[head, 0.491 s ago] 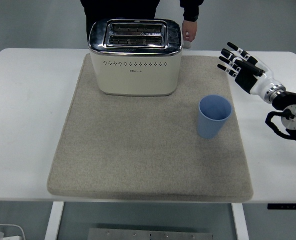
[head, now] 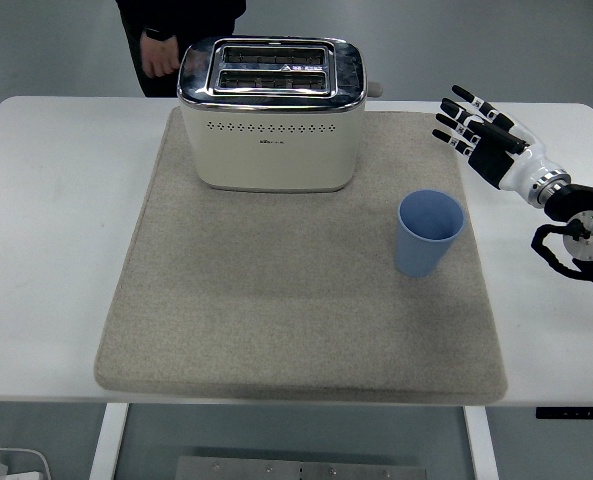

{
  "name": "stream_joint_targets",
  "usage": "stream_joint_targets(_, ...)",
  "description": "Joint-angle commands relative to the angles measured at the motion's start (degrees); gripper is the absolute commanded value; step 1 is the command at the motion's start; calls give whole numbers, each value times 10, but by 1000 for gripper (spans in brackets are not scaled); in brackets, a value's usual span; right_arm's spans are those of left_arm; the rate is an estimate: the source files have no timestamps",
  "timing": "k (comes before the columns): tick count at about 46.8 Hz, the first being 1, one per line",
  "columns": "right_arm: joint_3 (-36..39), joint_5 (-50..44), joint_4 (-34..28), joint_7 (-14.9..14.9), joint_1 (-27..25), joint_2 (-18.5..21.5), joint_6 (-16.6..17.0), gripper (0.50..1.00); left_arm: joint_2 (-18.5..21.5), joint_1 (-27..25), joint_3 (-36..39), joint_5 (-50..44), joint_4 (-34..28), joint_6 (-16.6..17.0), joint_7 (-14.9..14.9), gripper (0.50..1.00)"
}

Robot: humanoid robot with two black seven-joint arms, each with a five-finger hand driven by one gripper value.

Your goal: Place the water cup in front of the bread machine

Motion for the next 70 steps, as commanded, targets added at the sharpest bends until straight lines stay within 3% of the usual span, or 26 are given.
stream_joint_targets(1, 0, 0, 1, 0, -4, -5, 24, 926, 0, 0, 0, 0, 1, 0, 0, 1000)
stream_joint_targets(16, -4, -14, 13, 1, -13, -76, 115, 926, 0, 0, 0, 0, 2, 0, 0, 1000)
stream_joint_targets(31, -1, -86, 23, 5, -51, -154, 204, 926, 0, 0, 0, 0, 4, 0, 0, 1000)
stream_joint_targets(38, -1, -122, 23, 30, -62, -185, 234, 926, 0, 0, 0, 0, 3, 0, 0, 1000)
stream_joint_targets(43, -1, -170, 23, 53, -70, -202, 239, 926, 0, 0, 0, 0, 3, 0, 0, 1000)
stream_joint_targets(59, 4, -300, 26, 164, -110, -232, 227, 926, 0, 0, 1, 0, 1, 0, 0, 1000)
stream_joint_targets(66, 2, -377, 28, 226, -128, -233, 197, 926, 0, 0, 1, 0, 2, 0, 0, 1000)
stream_joint_targets(70, 0, -426, 40, 258, -141, -233, 156, 926, 0, 0, 1, 0, 1, 0, 0, 1000)
